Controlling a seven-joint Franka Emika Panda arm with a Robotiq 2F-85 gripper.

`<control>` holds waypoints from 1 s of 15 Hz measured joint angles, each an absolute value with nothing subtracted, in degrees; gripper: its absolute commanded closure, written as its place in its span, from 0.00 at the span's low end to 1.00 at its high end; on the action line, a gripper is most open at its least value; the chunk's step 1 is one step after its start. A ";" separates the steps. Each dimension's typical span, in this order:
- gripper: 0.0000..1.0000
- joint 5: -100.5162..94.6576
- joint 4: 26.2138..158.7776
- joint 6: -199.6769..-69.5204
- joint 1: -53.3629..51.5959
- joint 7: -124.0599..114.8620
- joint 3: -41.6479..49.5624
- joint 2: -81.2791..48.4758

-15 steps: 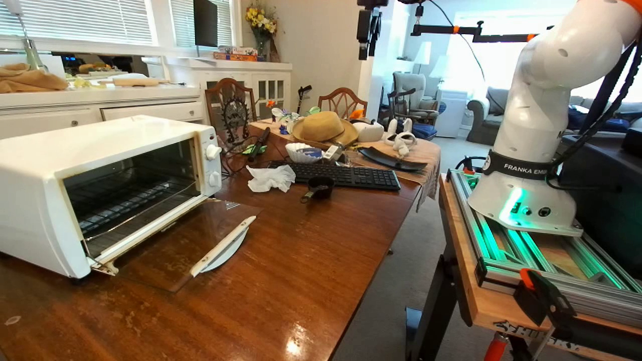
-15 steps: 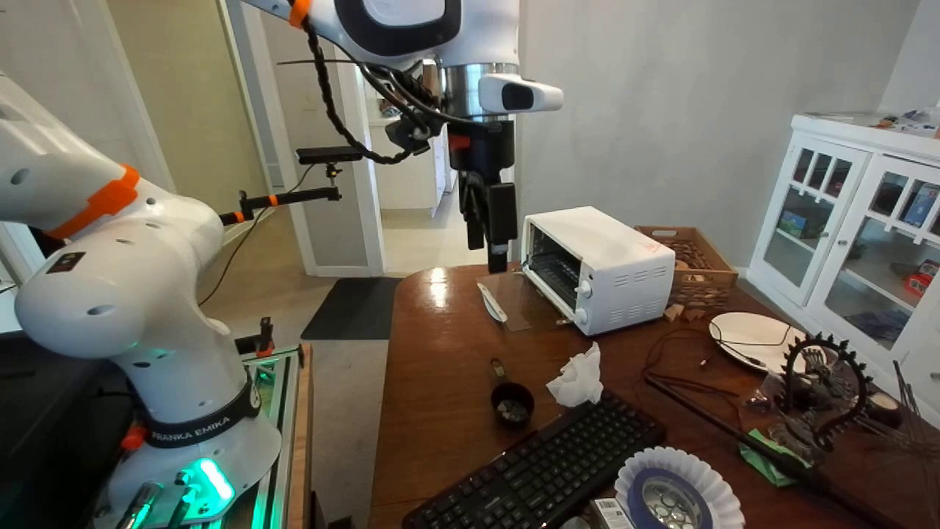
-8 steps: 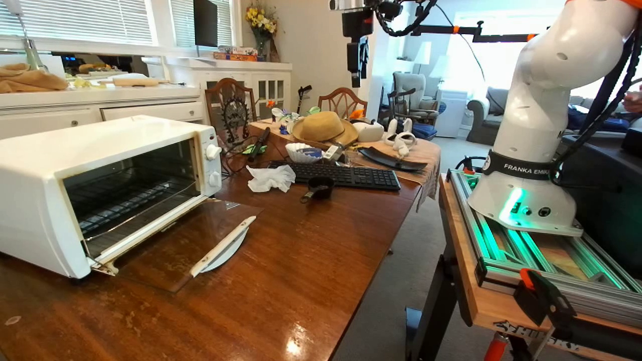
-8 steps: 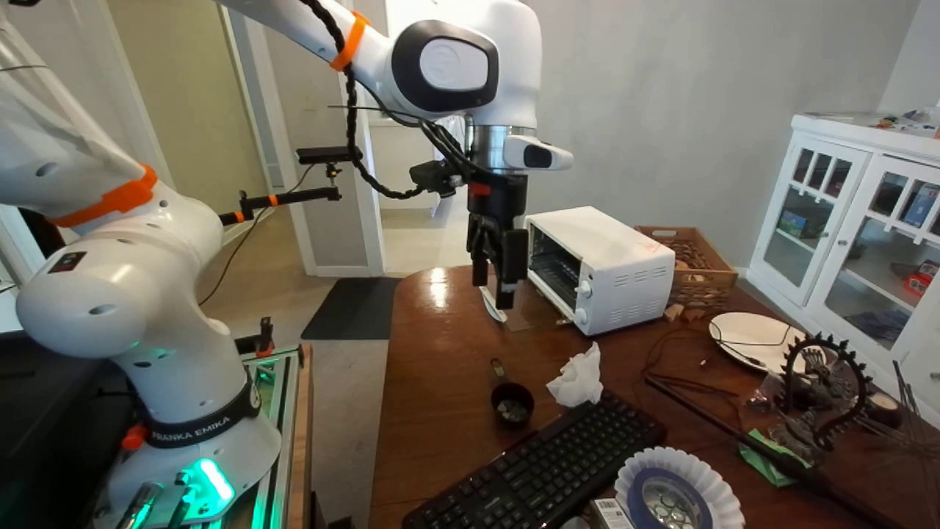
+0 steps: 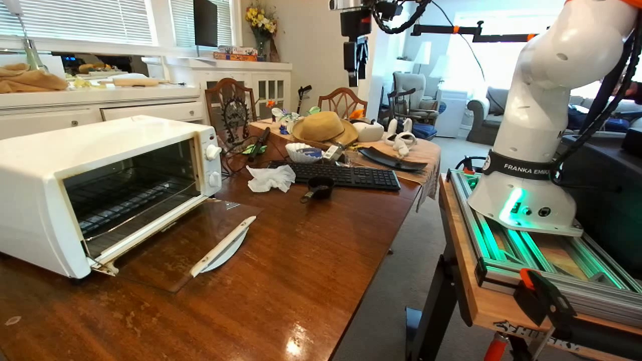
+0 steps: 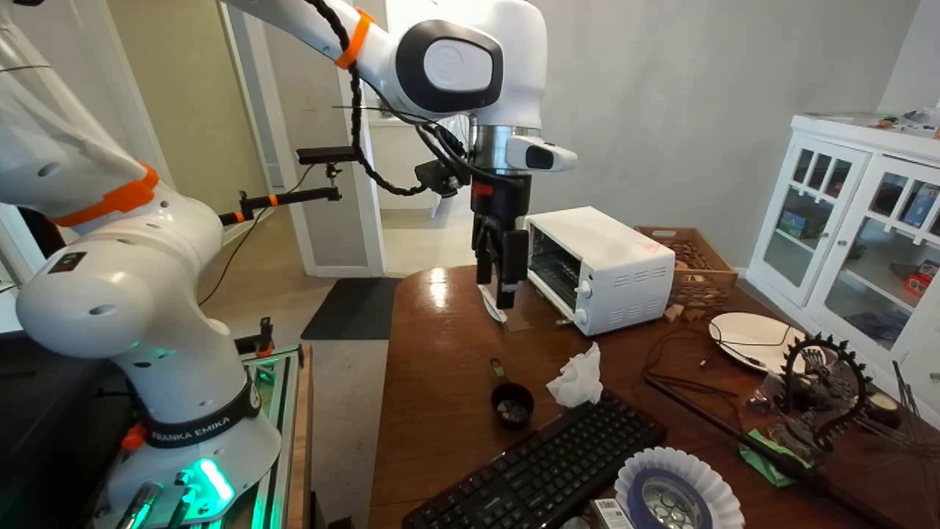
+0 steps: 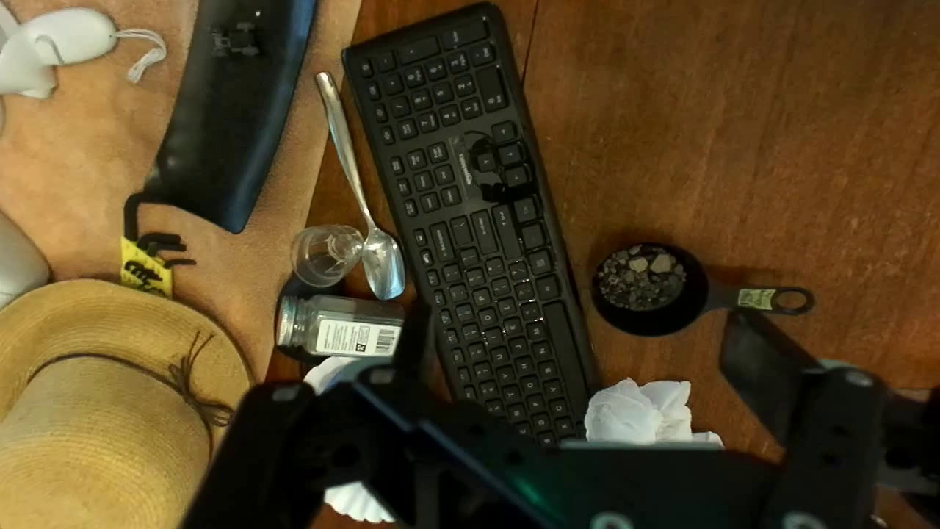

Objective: Put the black pot inside the oven

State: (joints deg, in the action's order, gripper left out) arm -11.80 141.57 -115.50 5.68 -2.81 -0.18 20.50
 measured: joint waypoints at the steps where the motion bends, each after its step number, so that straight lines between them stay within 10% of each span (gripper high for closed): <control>1: 0.00 -10.15 141.37 -116.03 5.64 -4.05 -0.06 19.79; 15: 0.00 -13.24 130.84 -126.65 -5.80 -22.33 -6.73 -9.17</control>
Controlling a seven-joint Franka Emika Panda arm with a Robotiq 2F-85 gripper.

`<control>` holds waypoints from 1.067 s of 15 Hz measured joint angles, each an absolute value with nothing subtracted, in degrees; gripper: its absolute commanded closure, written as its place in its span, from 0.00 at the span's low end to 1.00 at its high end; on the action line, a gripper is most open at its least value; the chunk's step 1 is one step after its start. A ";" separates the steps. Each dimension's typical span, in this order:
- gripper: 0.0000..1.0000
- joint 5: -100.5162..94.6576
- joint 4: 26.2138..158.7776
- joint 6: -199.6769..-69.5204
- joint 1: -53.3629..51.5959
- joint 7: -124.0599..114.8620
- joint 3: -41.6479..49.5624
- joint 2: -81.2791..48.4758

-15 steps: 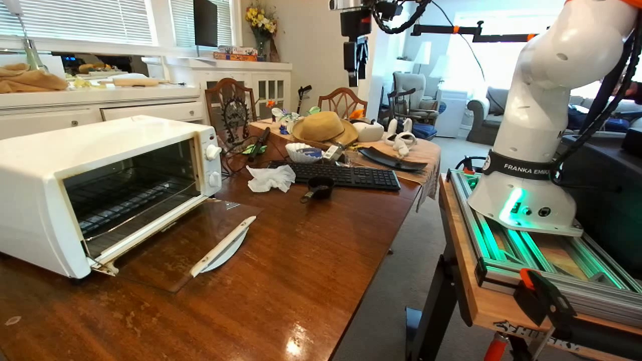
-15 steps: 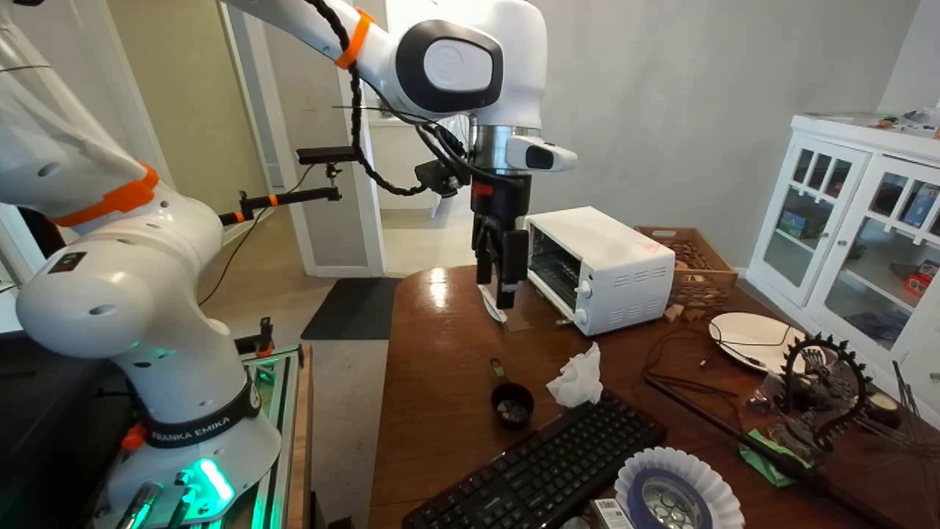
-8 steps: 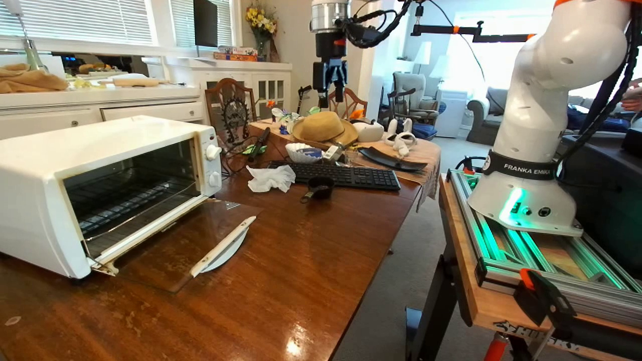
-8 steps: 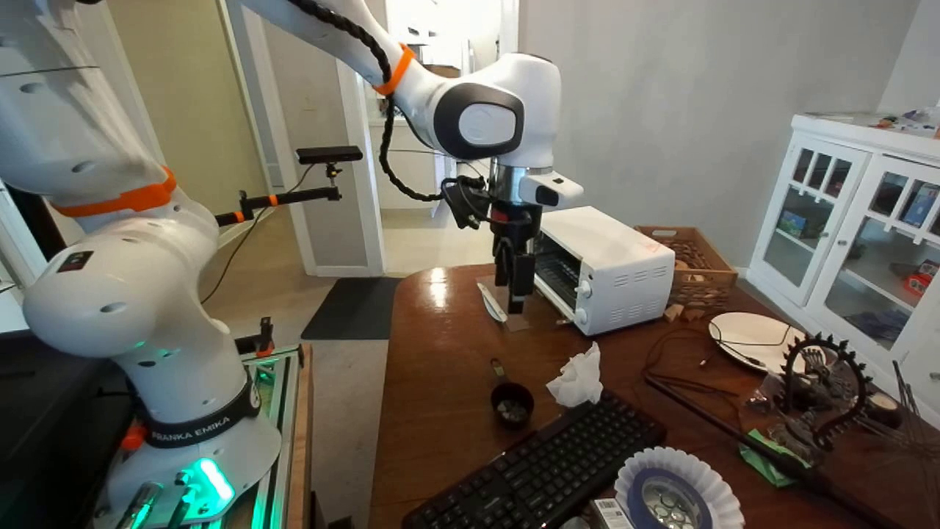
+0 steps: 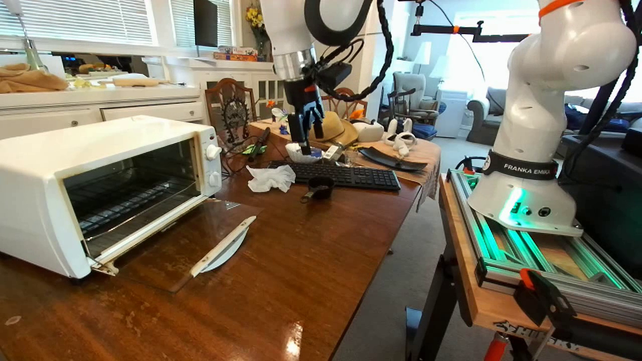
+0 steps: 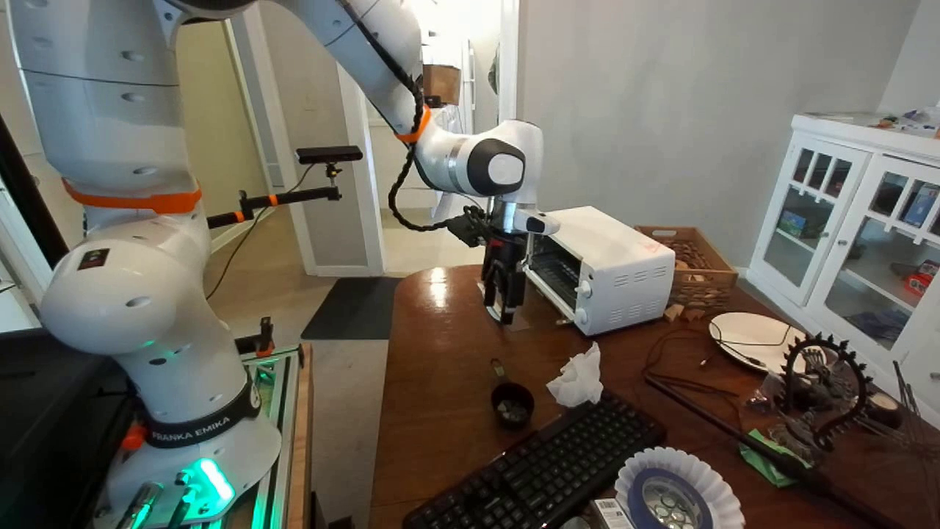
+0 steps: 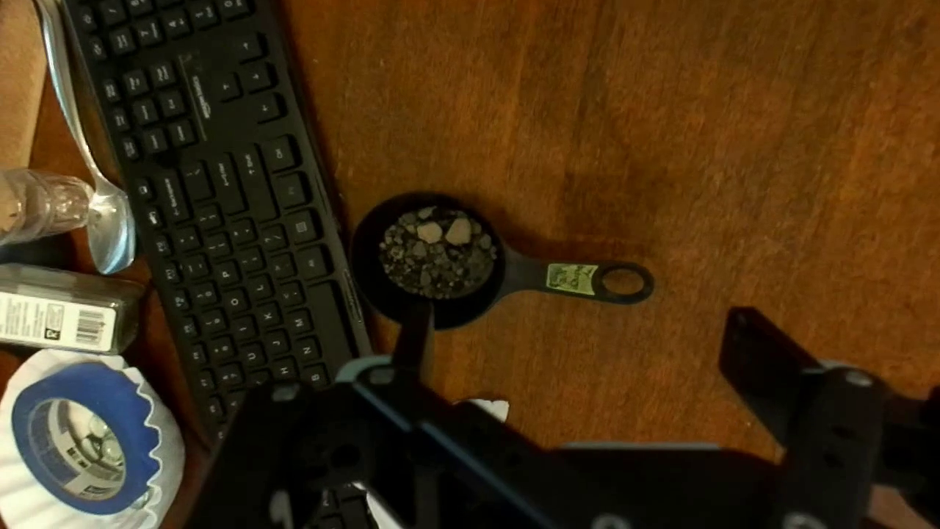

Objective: Put the black pot inside the oven

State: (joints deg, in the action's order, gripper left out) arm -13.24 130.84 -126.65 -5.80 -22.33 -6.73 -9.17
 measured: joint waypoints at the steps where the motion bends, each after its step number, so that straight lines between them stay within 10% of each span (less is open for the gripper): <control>1: 0.00 -15.76 129.91 -126.54 -7.02 -24.62 -6.66 -11.03; 16: 0.00 -21.75 126.73 -125.18 -12.67 -29.85 -5.29 -18.48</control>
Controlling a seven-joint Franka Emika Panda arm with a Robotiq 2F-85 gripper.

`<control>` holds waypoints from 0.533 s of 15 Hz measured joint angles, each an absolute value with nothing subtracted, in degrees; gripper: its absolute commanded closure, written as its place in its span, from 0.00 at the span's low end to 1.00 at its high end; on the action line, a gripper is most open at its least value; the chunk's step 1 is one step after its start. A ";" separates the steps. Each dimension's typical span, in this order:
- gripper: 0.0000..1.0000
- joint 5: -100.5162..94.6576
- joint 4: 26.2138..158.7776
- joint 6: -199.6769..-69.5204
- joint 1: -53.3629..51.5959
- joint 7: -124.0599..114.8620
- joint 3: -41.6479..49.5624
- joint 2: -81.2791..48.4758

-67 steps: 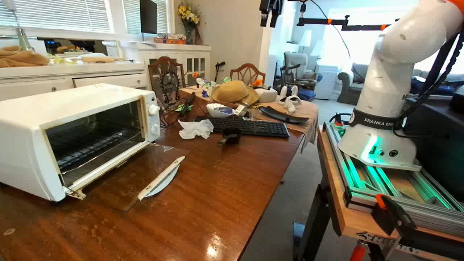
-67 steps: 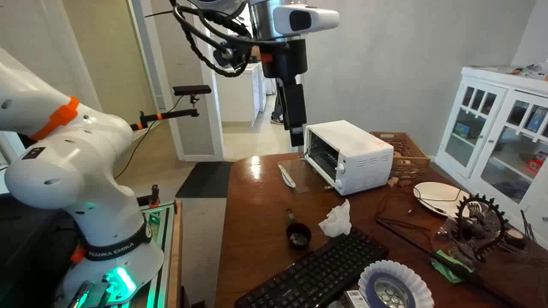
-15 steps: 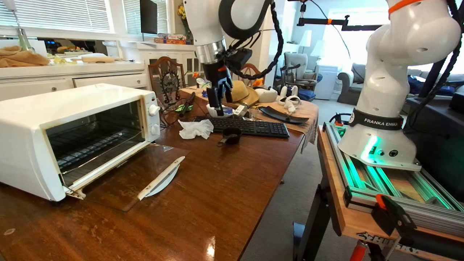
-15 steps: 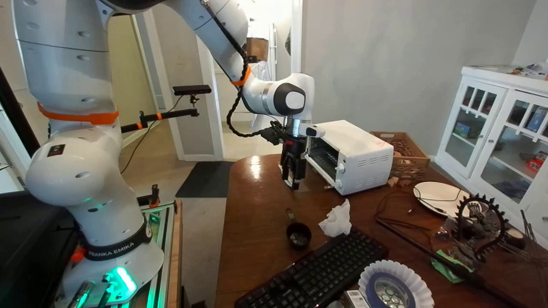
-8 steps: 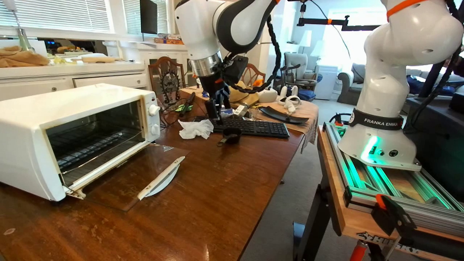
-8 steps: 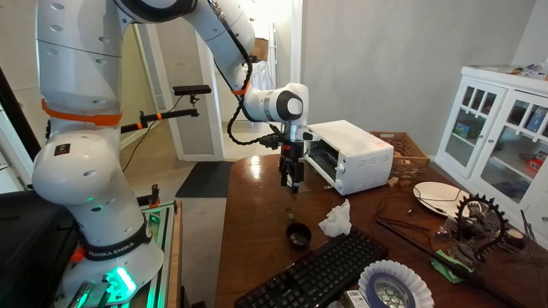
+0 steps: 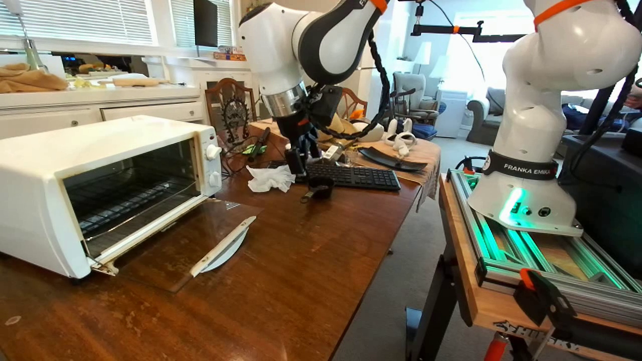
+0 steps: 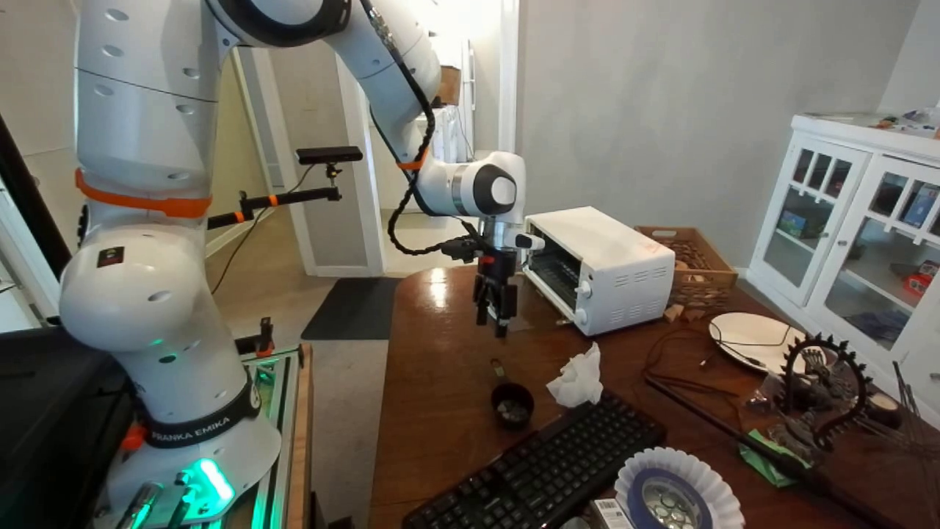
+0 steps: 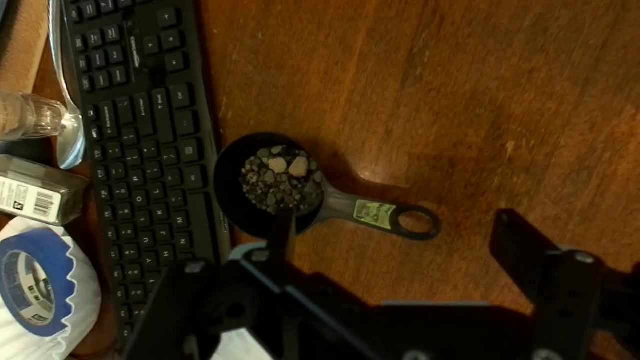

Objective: Put the black pot inside the oven

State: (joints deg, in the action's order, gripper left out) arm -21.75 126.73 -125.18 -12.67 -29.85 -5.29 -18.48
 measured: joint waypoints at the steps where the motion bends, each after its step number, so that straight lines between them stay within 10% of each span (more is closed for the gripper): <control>1: 0.00 -22.23 126.22 -125.11 -13.40 -30.20 -5.24 -19.70; 8: 0.00 -27.04 121.25 -124.64 -19.11 -33.49 -3.26 -27.87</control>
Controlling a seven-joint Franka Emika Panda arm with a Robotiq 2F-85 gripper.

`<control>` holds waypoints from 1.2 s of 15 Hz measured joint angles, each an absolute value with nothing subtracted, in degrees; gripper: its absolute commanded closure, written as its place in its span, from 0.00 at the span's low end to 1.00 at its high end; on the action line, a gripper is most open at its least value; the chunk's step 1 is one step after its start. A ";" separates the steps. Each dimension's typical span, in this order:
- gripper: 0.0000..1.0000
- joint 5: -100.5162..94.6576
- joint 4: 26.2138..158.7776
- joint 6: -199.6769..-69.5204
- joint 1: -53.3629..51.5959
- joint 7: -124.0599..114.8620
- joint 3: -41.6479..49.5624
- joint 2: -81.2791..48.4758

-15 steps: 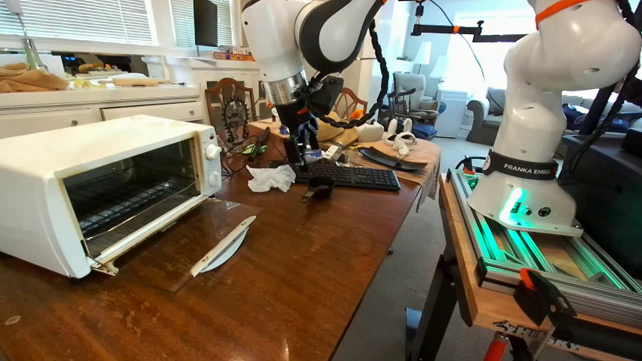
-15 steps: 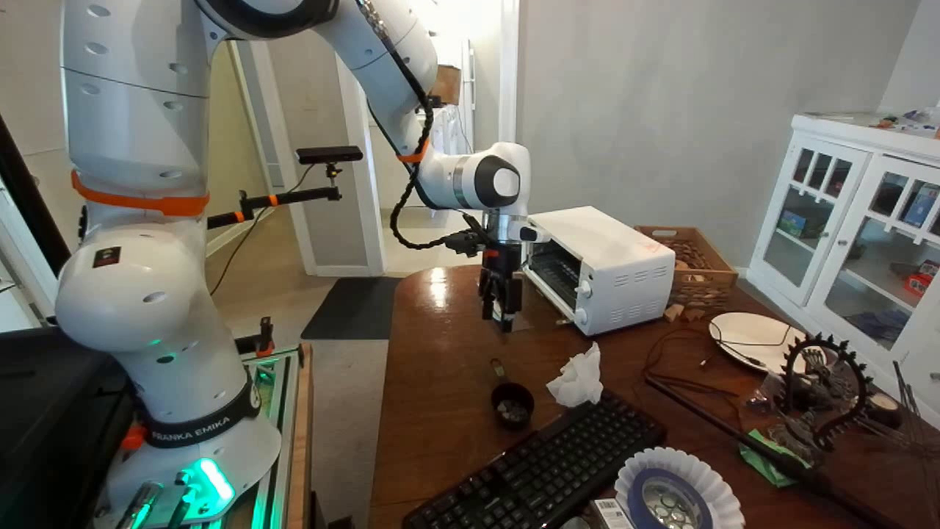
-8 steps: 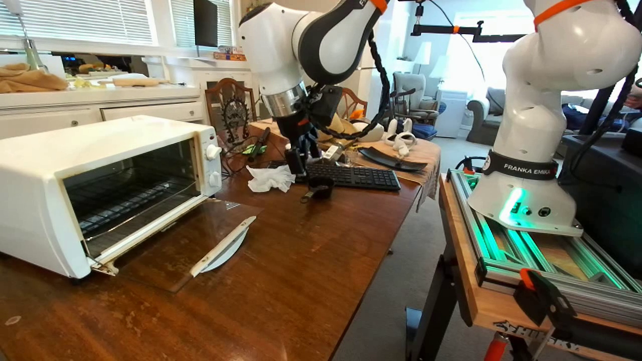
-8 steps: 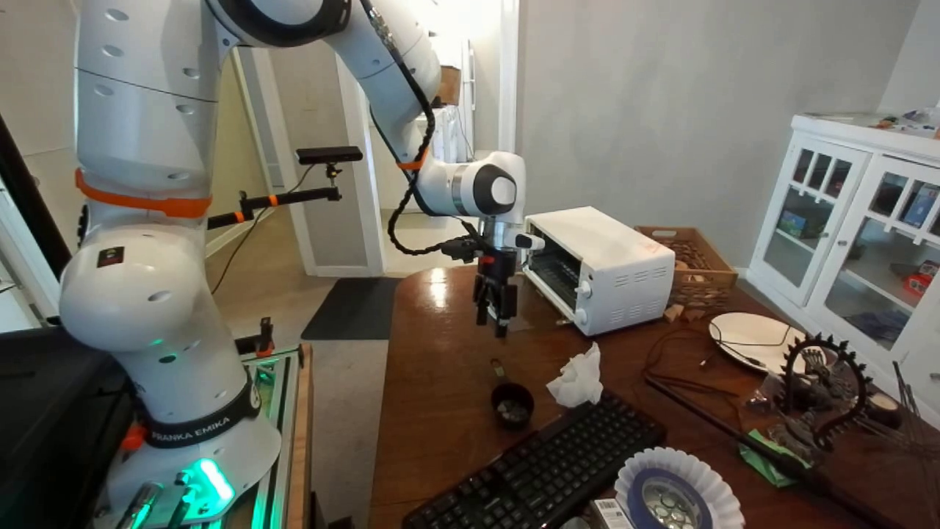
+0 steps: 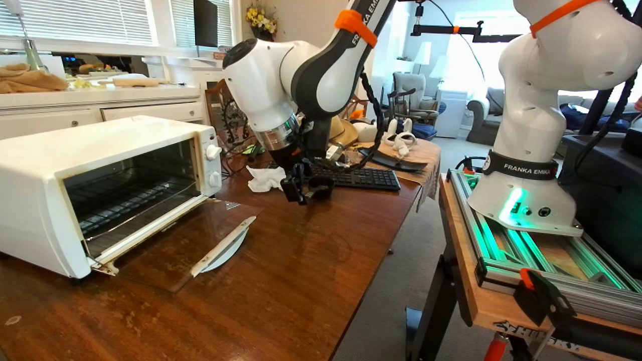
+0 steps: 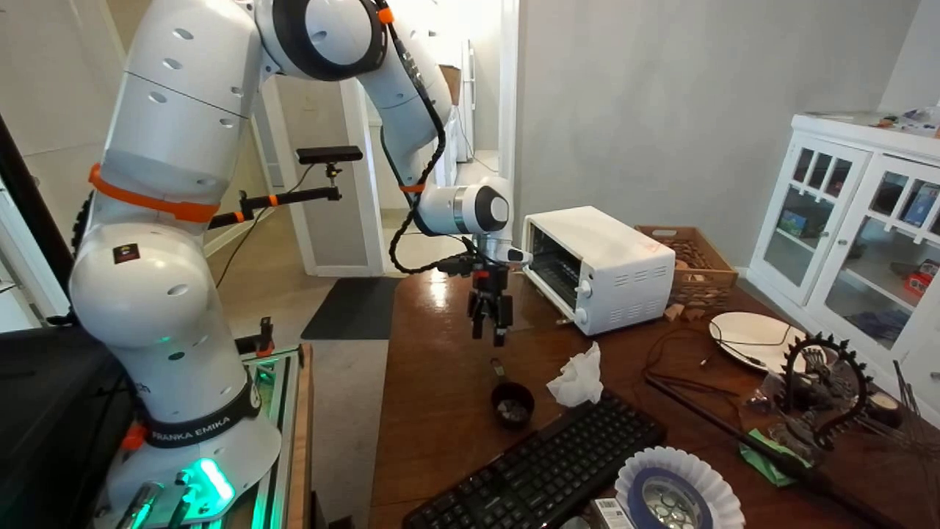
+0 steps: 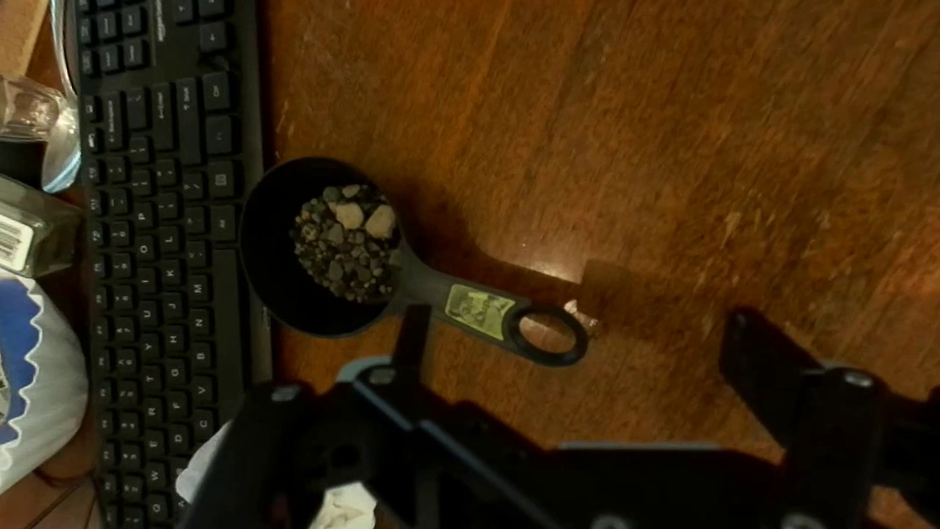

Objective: Put the black pot inside the oven

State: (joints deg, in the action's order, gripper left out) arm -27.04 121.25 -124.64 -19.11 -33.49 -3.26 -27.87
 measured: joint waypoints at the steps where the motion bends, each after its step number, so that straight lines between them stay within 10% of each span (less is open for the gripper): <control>1: 0.00 -27.73 120.42 -124.19 -19.97 -34.19 -2.90 -28.85; 18: 0.00 -37.94 111.91 -116.53 -25.84 -45.27 -0.22 -38.96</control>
